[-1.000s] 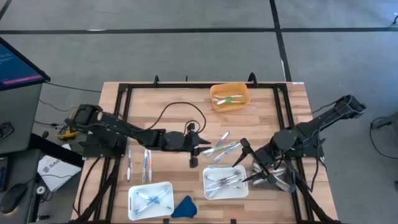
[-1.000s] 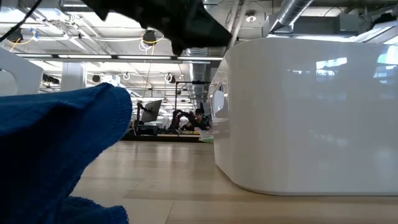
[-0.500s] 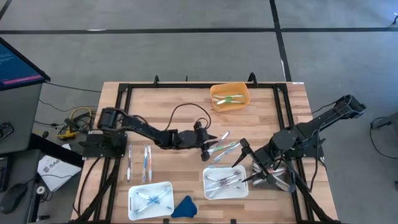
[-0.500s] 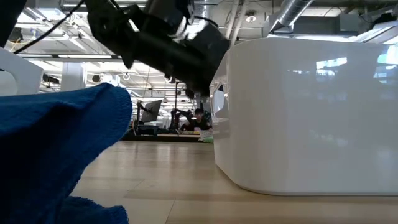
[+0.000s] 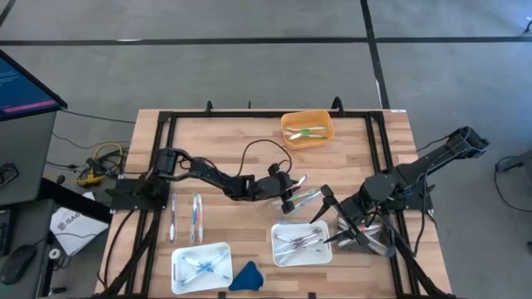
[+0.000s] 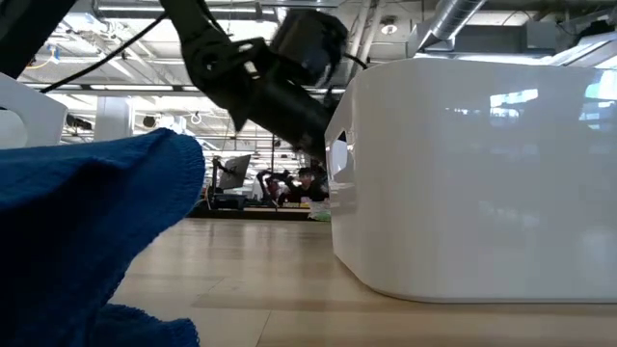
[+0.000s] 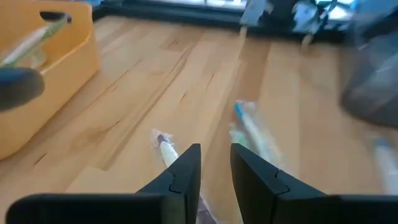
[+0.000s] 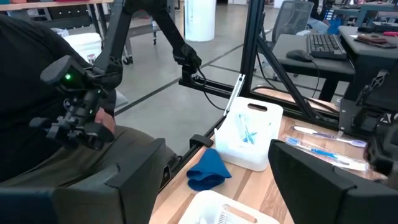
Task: Pick & Place Toothbrushes
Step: Put the violet toothbrush into the right white bin
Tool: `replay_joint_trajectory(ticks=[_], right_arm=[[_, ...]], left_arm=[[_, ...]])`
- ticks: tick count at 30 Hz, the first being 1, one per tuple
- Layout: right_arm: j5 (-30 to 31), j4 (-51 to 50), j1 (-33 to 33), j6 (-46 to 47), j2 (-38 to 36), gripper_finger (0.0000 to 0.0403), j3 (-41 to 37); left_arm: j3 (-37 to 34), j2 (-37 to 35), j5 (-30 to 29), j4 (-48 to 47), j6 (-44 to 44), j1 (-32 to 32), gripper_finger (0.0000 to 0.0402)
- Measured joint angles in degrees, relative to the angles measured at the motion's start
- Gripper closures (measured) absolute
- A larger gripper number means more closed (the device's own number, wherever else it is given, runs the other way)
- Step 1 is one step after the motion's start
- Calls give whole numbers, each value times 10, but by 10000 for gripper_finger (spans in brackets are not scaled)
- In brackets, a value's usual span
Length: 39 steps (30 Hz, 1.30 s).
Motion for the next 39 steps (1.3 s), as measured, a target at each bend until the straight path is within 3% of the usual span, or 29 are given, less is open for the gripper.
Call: replay_joint_trajectory(ticks=[6,39], right_arm=[[0,0,0,0,0,124,0],[0,-2,-16,0,3,124,0]], left_arm=[[53,27,8,-97,0,16,321],[57,43,54,-136,-18,22,321]])
